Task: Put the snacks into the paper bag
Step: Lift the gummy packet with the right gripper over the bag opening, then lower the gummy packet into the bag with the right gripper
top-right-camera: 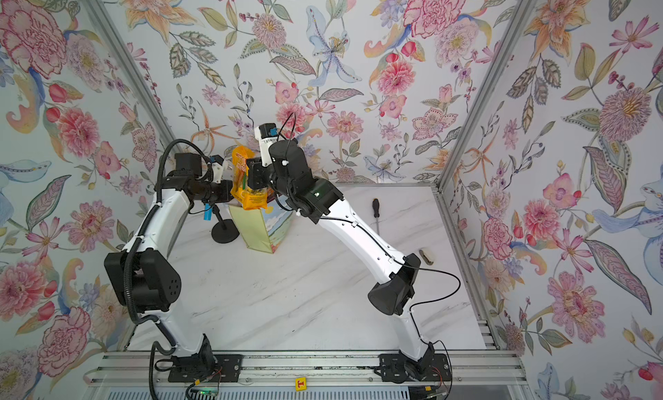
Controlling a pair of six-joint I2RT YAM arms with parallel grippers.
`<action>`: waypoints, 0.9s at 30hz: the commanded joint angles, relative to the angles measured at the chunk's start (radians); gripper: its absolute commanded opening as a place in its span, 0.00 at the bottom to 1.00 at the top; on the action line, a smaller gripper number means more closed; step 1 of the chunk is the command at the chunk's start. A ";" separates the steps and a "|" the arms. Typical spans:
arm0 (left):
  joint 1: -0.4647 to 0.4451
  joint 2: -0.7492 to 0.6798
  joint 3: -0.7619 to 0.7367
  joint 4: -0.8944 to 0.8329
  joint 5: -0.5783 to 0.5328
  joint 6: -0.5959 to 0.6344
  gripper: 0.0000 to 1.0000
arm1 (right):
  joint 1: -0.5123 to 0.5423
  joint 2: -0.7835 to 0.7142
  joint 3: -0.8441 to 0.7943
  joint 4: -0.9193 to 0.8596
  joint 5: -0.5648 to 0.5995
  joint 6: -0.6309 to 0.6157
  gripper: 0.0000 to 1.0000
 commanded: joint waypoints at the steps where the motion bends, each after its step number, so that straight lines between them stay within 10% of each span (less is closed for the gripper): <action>1: 0.009 -0.058 -0.002 0.030 0.035 -0.009 0.03 | 0.000 -0.094 -0.024 0.109 0.046 -0.036 0.00; 27: 0.009 -0.056 -0.003 0.034 0.038 -0.014 0.03 | 0.015 0.216 0.165 0.258 0.384 -0.089 0.00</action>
